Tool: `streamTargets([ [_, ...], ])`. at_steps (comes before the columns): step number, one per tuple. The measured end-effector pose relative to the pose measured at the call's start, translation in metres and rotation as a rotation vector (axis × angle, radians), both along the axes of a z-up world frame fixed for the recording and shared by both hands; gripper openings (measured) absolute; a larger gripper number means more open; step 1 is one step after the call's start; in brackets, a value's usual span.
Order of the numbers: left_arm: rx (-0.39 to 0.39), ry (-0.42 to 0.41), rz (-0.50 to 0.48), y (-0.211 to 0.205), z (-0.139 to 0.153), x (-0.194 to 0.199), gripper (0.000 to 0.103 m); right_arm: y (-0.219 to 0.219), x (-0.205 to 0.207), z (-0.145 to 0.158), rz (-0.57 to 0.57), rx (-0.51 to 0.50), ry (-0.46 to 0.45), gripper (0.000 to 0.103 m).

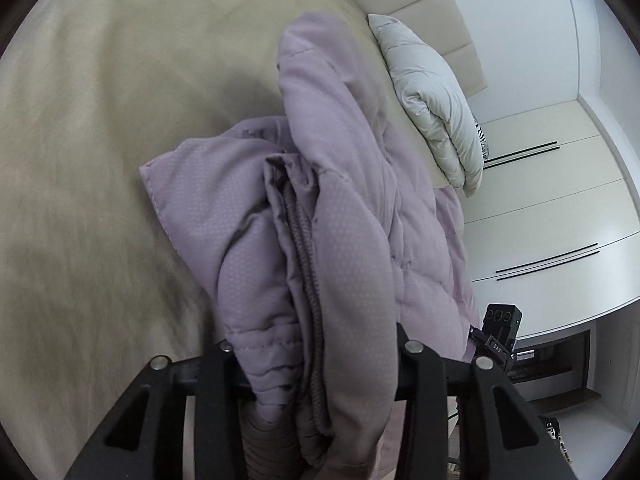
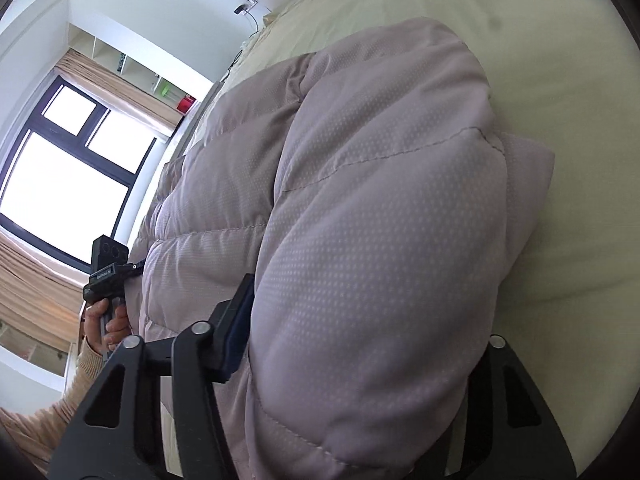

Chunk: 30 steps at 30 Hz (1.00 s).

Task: Fold large clothes

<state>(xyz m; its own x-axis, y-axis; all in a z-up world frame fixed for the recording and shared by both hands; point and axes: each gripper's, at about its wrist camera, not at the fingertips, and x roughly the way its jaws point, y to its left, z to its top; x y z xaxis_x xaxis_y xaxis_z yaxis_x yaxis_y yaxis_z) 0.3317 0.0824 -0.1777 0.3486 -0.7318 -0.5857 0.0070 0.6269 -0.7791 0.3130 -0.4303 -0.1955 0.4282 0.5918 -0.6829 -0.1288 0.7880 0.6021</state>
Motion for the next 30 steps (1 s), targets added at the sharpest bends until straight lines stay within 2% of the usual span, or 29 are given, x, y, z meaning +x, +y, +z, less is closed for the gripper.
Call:
streamTargets([
  [2,-0.005,-0.014,0.000,0.006,0.009,-0.017,0.040,0.011,-0.019,0.016,-0.002,-0.024,-0.026,0.044],
  [4,-0.001,-0.038,-0.012,0.012,0.021,-0.040,0.039,0.020,-0.044,0.033,0.002,-0.014,-0.060,0.042],
  [8,-0.027,-0.083,-0.015,0.037,0.045,-0.094,0.039,0.042,-0.098,0.060,0.024,0.049,-0.119,0.041],
  [12,-0.047,-0.115,-0.013,0.065,0.056,-0.139,0.040,0.066,-0.142,0.071,0.050,0.098,-0.162,0.041],
  [15,-0.055,-0.074,-0.008,0.077,0.032,-0.146,0.042,0.084,-0.155,0.049,0.034,0.123,-0.130,0.041],
  [16,-0.062,-0.024,0.009,0.082,0.013,-0.144,0.043,0.086,-0.153,0.030,0.009,0.133,-0.083,0.041],
  [17,-0.070,0.023,0.026,0.084,-0.005,-0.143,0.050,0.087,-0.149,0.008,-0.028,0.133,-0.027,0.042],
  [18,-0.118,0.043,0.030,0.087,-0.022,-0.142,0.053,0.081,-0.148,-0.015,-0.078,0.140,0.020,0.047],
  [19,-0.178,0.042,0.032,0.091,-0.031,-0.144,0.053,0.073,-0.150,-0.036,-0.119,0.207,0.039,0.055],
  [20,-0.192,0.035,0.040,0.091,-0.033,-0.144,0.054,0.066,-0.152,-0.051,-0.146,0.294,0.033,0.055],
  [21,-0.172,0.023,0.046,0.089,-0.031,-0.146,0.055,0.063,-0.156,-0.056,-0.163,0.330,0.014,0.055],
  [23,-0.136,0.014,0.050,0.087,-0.026,-0.150,0.056,0.065,-0.160,-0.053,-0.188,0.319,0.004,0.056],
  [27,-0.180,0.036,0.072,0.089,-0.027,-0.151,0.058,0.064,-0.165,-0.042,-0.230,0.314,0.037,0.060],
  [30,-0.201,0.032,0.111,0.106,-0.026,-0.172,0.059,0.053,-0.177,-0.042,-0.309,0.340,0.030,0.061],
])
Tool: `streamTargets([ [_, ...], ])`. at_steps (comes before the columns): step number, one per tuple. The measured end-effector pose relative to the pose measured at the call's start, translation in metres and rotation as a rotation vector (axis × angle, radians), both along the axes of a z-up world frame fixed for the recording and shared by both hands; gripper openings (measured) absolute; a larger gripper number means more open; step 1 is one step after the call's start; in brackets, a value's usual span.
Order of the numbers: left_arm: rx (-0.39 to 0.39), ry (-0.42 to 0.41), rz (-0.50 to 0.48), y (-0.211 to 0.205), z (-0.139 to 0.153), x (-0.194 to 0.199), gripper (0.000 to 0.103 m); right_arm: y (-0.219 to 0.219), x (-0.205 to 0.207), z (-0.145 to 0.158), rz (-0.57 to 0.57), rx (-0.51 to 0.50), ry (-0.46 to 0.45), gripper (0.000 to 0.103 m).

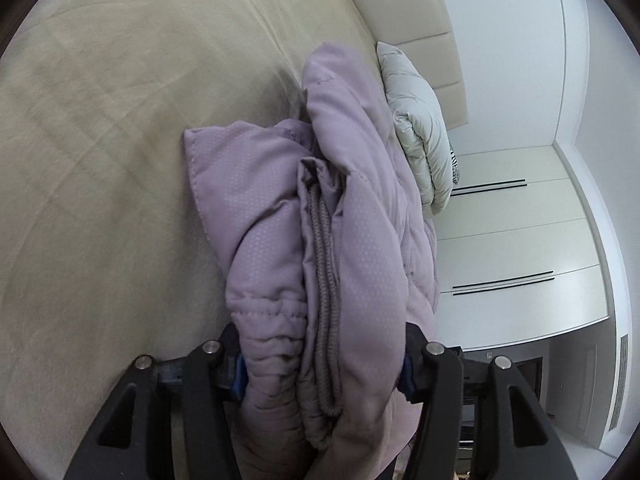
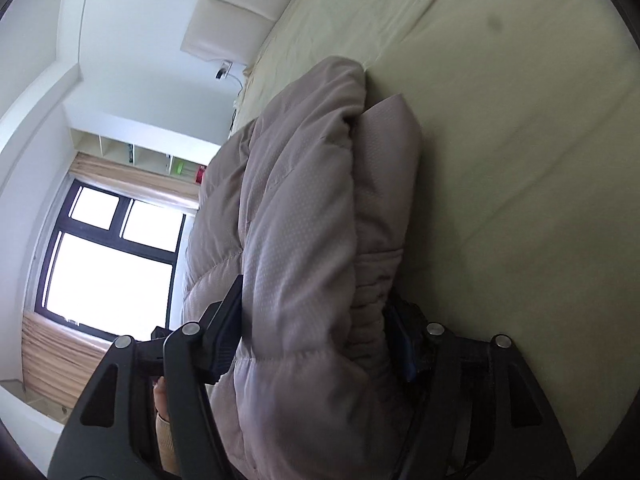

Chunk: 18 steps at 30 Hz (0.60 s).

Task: Fold large clothes

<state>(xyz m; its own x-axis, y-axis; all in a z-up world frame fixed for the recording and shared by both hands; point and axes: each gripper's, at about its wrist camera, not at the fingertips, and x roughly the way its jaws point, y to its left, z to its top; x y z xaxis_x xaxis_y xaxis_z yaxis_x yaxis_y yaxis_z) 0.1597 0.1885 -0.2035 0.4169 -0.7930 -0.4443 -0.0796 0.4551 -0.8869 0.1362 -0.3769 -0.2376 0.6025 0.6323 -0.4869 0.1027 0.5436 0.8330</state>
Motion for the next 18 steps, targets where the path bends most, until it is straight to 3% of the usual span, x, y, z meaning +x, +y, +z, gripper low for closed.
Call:
streamTargets([
  [3,0.034,-0.011,0.024,0.014,0.010,-0.020,0.059,-0.019,-0.027,0.009,-0.061,-0.055,-0.019,0.061],
  [7,0.219,-0.101,0.051,0.029,0.051,-0.050,0.061,-0.042,-0.066,0.037,-0.147,-0.212,-0.038,0.061],
  [9,0.368,-0.168,0.082,0.031,0.078,-0.065,0.067,-0.043,-0.081,0.058,-0.195,-0.319,-0.051,0.061],
  [12,0.692,-0.297,0.182,0.016,0.126,-0.087,0.074,-0.046,-0.098,0.099,-0.249,-0.566,-0.104,0.061],
  [13,0.778,-0.351,0.220,0.008,0.143,-0.096,0.085,-0.047,-0.105,0.115,-0.263,-0.659,-0.137,0.061],
  [14,0.848,-0.400,0.260,0.000,0.159,-0.104,0.098,-0.036,-0.108,0.132,-0.275,-0.740,-0.182,0.061],
  [15,0.910,-0.448,0.312,-0.011,0.175,-0.113,0.103,-0.028,-0.114,0.152,-0.284,-0.802,-0.247,0.061],
  [16,0.960,-0.500,0.366,-0.020,0.191,-0.123,0.103,-0.021,-0.123,0.170,-0.293,-0.840,-0.322,0.064],
  [18,1.019,-0.587,0.433,-0.039,0.218,-0.139,0.103,0.005,-0.133,0.206,-0.320,-0.897,-0.461,0.079],
])
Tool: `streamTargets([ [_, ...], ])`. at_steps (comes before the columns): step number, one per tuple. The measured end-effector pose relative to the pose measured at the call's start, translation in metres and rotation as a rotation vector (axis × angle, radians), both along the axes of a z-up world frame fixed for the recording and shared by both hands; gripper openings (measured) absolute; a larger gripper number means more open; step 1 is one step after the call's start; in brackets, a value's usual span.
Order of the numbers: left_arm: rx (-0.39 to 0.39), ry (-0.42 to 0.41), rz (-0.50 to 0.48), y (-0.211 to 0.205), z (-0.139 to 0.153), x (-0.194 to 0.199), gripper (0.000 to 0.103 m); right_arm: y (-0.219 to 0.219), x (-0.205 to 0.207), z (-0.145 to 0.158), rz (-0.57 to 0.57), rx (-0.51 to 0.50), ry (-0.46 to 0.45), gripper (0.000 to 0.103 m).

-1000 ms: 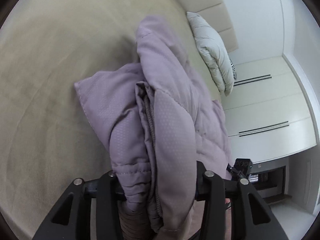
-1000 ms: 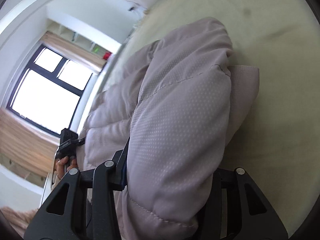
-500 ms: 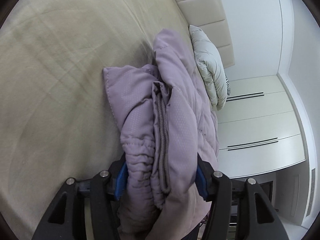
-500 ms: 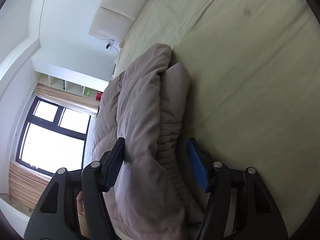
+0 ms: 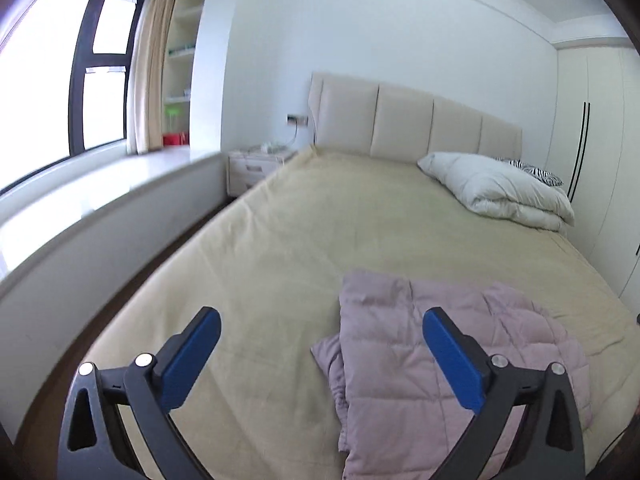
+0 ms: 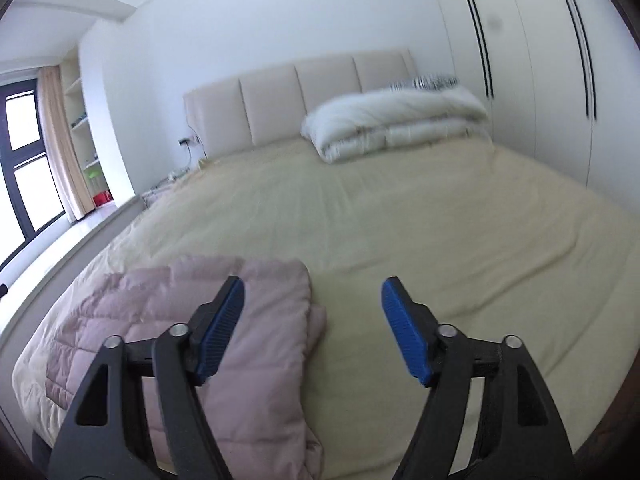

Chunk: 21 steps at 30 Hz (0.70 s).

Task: Fold large clothes

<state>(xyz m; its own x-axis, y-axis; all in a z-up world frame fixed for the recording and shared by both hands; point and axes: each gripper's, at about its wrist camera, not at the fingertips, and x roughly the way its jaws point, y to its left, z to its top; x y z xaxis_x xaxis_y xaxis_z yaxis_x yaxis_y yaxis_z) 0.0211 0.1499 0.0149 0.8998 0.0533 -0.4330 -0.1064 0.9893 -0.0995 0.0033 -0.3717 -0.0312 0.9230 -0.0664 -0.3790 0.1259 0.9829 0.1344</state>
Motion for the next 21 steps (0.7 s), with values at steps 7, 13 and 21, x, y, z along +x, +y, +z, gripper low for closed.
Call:
streamTargets([
  [7,0.168,-0.255,0.108,-0.052,0.072,-0.064,0.103,0.075,-0.027,0.091,0.007,-0.165,-0.161,0.096],
  [13,0.110,-0.214,0.090,-0.071,0.074,-0.074,0.103,0.108,-0.057,0.136,0.092,-0.072,-0.168,0.103],
  [21,0.122,0.116,-0.010,-0.115,0.025,-0.053,0.103,0.163,-0.053,0.096,0.105,-0.133,0.107,0.103],
])
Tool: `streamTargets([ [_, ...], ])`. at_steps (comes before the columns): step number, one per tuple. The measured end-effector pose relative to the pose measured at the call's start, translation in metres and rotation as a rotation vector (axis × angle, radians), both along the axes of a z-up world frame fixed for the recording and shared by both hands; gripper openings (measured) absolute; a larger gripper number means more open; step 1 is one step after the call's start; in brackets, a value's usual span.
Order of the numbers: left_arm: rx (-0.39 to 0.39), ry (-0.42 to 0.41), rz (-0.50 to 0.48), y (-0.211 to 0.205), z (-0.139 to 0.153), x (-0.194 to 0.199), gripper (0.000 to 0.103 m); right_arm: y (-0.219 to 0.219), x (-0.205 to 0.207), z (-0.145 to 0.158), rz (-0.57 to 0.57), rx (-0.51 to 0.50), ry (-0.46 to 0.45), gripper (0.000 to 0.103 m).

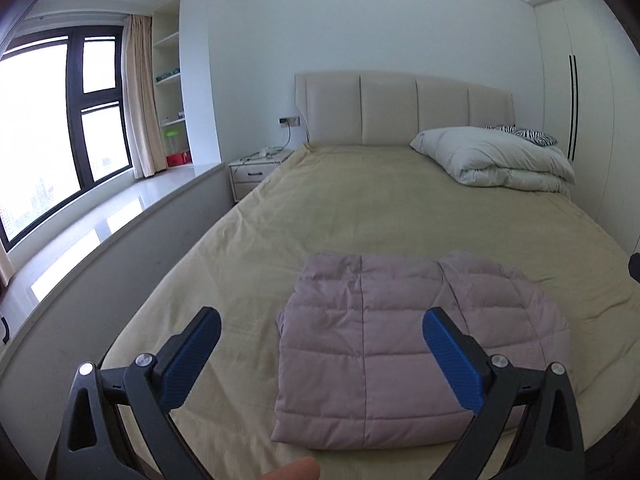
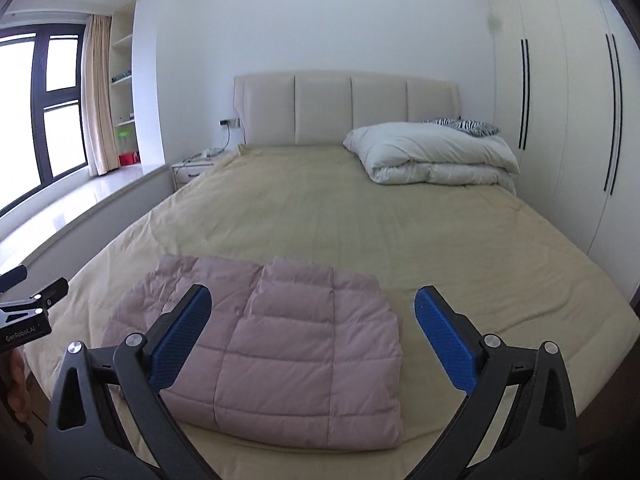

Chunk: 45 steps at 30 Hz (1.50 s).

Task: Fold large clothes

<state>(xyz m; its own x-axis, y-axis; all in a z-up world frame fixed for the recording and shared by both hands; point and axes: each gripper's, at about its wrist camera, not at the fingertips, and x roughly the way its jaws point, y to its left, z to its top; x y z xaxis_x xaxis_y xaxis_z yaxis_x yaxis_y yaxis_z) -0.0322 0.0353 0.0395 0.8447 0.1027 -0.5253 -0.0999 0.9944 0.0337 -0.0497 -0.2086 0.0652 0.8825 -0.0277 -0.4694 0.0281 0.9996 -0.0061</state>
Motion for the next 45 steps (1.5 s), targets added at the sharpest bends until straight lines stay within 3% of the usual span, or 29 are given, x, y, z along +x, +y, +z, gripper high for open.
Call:
streamTargets([
  [4,-0.013,0.073,-0.012,-0.009,-0.020,-0.002,0.103,-0.005,0.011,-0.029,-0.023,0.091,0.152,0.103],
  [8,-0.010,0.119,-0.017,-0.017,-0.030,-0.001,0.103,-0.010,0.020,-0.053,-0.053,0.146,0.225,0.103],
  [16,0.009,0.213,-0.017,-0.026,-0.043,0.009,0.103,0.015,0.020,-0.072,-0.069,0.006,0.277,0.103],
  [45,0.004,0.231,-0.031,-0.036,-0.045,0.007,0.103,0.031,0.033,-0.081,-0.036,0.031,0.372,0.103],
])
